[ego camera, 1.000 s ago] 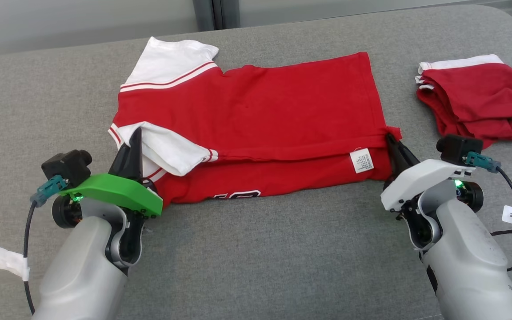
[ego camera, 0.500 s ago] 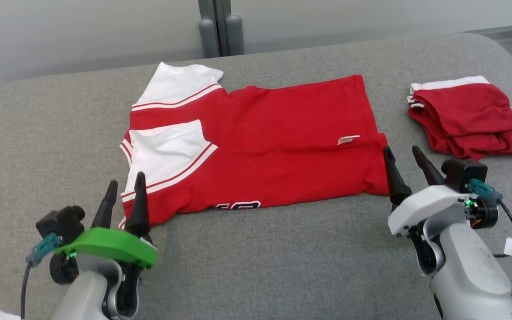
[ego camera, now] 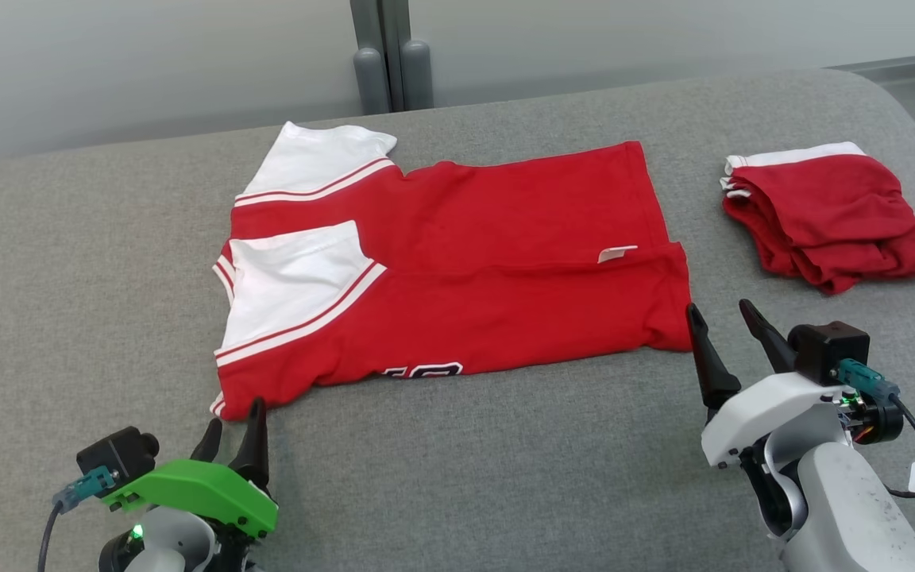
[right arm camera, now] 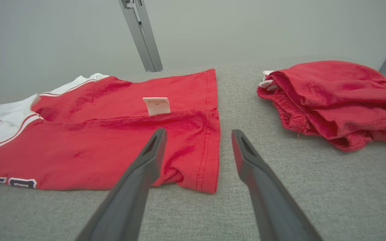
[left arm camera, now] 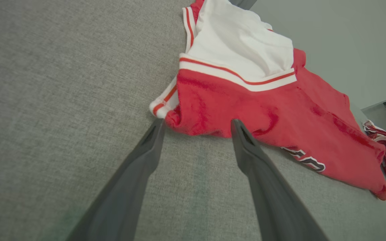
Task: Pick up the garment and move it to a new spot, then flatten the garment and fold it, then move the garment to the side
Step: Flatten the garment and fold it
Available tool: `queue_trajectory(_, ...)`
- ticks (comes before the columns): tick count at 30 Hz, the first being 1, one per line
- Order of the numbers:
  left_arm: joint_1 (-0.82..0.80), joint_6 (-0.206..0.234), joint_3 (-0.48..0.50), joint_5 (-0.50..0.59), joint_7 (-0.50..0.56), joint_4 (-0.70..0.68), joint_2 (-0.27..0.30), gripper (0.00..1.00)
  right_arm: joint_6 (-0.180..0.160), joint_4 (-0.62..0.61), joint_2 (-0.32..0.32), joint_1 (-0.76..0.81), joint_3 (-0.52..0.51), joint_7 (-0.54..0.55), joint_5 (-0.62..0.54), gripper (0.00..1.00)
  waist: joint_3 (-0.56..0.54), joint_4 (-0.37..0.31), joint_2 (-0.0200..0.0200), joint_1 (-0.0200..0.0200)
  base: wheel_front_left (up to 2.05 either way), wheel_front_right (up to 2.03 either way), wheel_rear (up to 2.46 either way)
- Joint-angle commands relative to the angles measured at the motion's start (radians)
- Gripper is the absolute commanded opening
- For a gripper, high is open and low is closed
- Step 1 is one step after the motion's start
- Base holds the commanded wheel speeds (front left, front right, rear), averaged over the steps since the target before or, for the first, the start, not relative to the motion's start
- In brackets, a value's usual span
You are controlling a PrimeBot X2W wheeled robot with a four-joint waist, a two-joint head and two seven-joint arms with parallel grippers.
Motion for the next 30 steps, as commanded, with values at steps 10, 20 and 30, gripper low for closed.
queue_trajectory(10,-0.079,-0.018,0.045,-0.056,-0.004,0.090,-0.018,0.54,-0.001,-0.029,-0.003,-0.018,0.004,0.055,-0.021,1.00,0.062,-0.035,0.0000,0.0000,0.00,0.00,0.00)
queue_trajectory(20,-0.130,-0.057,0.051,-0.055,-0.056,0.109,-0.026,0.00,-0.001,0.085,-0.003,-0.086,-0.013,0.083,-0.010,1.00,0.079,-0.005,0.0000,0.0000,0.00,0.00,0.00)
queue_trajectory(30,-0.107,-0.080,0.040,-0.049,-0.074,0.099,-0.022,0.00,-0.001,0.290,-0.003,-0.159,-0.009,0.088,0.071,0.71,0.069,0.036,0.0000,0.0000,0.00,0.00,0.00)
